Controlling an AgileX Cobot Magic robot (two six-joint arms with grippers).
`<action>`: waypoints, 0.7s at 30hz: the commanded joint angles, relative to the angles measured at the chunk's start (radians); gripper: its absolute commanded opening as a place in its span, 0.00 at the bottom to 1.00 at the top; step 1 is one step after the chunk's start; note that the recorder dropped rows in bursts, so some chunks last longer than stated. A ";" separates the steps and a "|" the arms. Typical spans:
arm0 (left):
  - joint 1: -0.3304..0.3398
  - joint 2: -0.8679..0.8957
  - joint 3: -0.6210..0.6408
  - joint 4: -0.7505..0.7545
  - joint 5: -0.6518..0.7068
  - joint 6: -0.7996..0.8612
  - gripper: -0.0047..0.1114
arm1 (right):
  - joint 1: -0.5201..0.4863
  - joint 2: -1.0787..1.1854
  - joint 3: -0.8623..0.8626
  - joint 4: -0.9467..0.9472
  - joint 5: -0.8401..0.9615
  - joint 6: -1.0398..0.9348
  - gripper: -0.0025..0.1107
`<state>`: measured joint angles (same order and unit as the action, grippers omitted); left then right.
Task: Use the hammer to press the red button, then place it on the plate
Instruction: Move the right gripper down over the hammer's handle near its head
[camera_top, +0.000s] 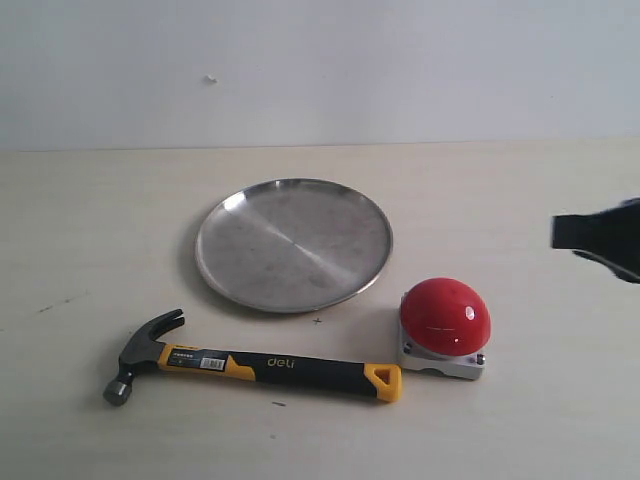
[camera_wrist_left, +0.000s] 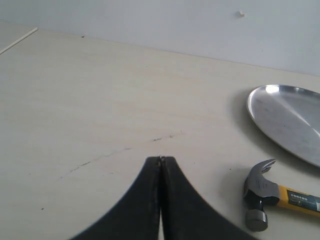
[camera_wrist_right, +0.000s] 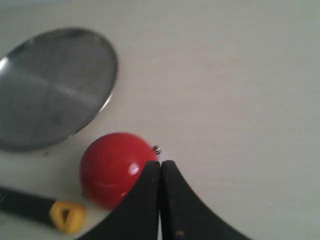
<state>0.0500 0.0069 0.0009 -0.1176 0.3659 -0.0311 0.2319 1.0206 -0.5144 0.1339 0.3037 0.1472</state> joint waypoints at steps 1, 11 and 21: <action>0.003 -0.007 -0.001 0.002 -0.003 -0.003 0.04 | 0.175 0.196 -0.272 0.083 0.335 -0.210 0.02; 0.003 -0.007 -0.001 0.002 -0.003 -0.003 0.04 | 0.443 0.661 -0.789 0.229 0.841 -0.397 0.04; 0.003 -0.007 -0.001 0.002 -0.003 -0.003 0.04 | 0.593 1.152 -1.221 0.201 0.813 -0.701 0.74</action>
<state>0.0500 0.0069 0.0009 -0.1176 0.3659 -0.0311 0.8238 2.1221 -1.6893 0.3579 1.1671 -0.5084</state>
